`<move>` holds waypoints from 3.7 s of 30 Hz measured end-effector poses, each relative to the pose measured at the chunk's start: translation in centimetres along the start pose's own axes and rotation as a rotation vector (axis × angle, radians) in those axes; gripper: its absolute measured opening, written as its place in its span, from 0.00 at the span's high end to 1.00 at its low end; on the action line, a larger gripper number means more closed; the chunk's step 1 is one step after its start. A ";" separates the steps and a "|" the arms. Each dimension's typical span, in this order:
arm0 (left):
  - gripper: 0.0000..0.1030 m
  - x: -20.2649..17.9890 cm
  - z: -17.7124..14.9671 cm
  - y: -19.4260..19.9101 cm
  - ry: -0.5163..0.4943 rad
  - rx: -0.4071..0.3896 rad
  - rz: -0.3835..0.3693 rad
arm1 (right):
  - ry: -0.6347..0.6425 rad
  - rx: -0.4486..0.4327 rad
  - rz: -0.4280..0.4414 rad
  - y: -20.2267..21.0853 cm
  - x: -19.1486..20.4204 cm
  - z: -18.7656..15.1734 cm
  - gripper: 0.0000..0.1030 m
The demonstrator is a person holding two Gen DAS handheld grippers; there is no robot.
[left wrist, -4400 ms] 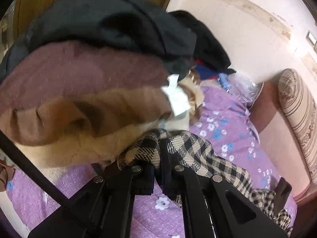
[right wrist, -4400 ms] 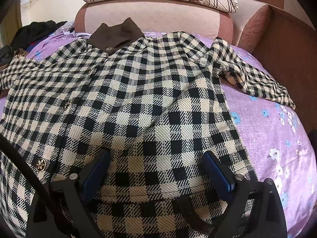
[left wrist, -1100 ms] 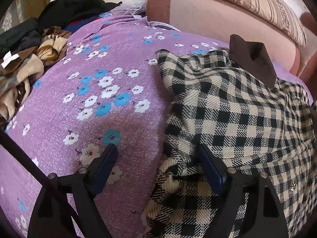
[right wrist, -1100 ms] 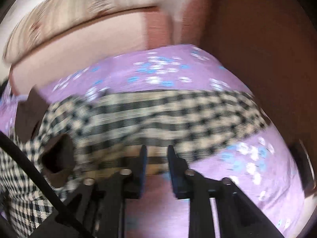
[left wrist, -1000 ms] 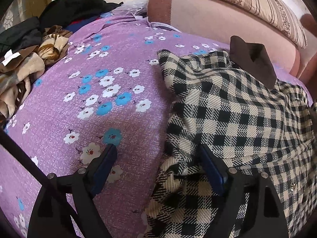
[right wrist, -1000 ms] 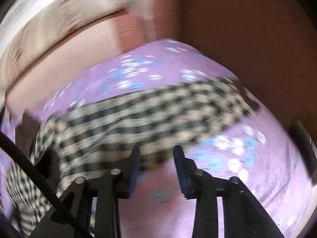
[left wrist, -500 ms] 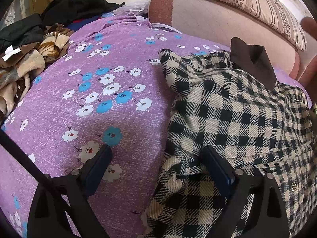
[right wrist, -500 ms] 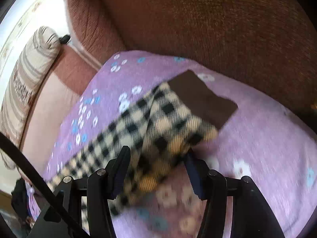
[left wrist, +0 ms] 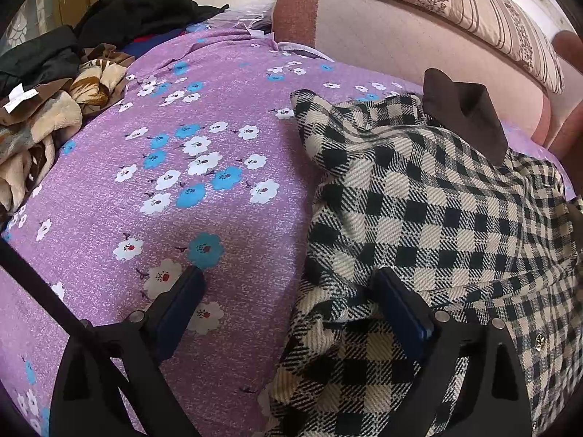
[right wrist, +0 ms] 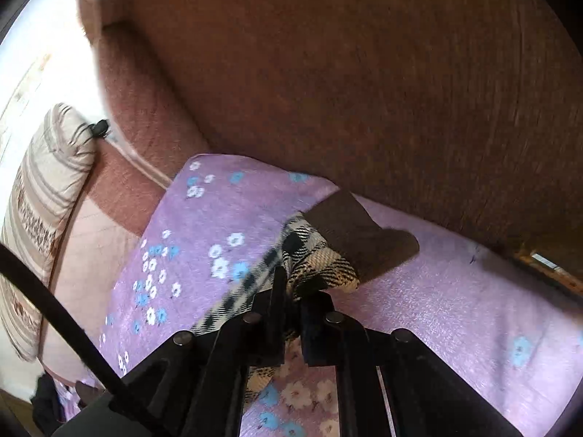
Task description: Fold large clothes
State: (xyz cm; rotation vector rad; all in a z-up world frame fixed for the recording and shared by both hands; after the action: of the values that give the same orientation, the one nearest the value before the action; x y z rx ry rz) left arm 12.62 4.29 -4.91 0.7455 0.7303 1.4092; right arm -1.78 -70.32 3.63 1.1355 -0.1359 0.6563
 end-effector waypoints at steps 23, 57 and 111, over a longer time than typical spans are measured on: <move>0.09 11.5 3.1 9.7 0.277 -0.187 0.039 | 0.923 0.373 0.525 7.6 34.9 -39.5 0.94; 0.39 -0.4 3.4 -1.2 0.012 0.007 -0.076 | 0.729 0.407 0.337 -0.3 22.3 -30.1 0.68; 0.31 4.5 -19.3 14.3 0.232 0.164 -0.671 | 0.215 0.834 0.672 12.3 -6.8 -32.7 0.47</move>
State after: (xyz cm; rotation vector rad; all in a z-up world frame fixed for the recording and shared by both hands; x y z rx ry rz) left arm -11.19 9.55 -4.52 0.3983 1.1603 0.8319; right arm -21.24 -41.44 -3.68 1.8245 -0.0530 1.5148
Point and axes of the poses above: each gripper's, at about its wrist camera, not at the fingertips, and y roughly against the way its jaws point, x to its left, z to its top, the point moved 3 cm from there along -y, roughly the way its jaws point, and after that the axes turned 2 degrees about -y, right-handed, at the moved point
